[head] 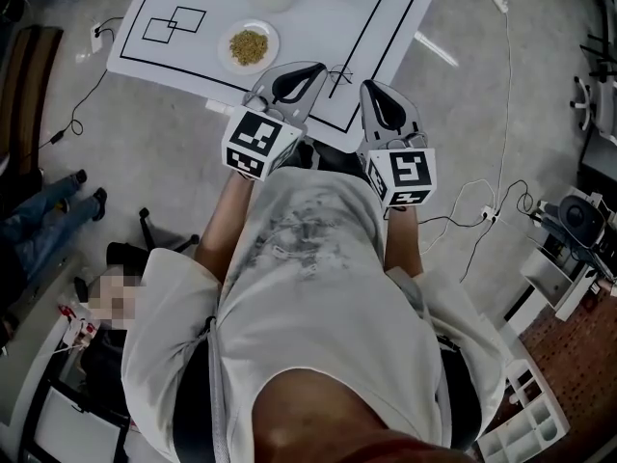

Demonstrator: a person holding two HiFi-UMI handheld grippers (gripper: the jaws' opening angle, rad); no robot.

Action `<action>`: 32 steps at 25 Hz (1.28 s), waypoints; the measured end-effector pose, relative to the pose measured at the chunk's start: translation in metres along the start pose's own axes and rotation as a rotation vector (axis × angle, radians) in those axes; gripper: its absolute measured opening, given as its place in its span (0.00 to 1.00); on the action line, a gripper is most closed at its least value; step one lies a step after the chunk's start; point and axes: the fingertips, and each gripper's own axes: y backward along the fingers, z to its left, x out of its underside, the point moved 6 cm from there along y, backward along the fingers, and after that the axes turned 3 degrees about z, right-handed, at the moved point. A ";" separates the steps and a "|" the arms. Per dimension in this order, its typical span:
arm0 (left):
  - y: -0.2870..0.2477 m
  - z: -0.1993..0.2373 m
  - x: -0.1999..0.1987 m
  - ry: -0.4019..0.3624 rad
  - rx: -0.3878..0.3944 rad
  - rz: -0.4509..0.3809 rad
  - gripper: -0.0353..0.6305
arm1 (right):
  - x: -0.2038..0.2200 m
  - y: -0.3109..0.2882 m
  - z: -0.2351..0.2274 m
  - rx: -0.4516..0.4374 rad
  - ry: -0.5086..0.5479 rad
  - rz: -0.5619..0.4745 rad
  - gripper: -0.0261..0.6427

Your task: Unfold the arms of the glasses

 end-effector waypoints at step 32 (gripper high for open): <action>-0.082 0.012 0.085 -0.032 0.071 0.243 0.07 | 0.076 -0.076 -0.061 -0.166 0.066 0.257 0.07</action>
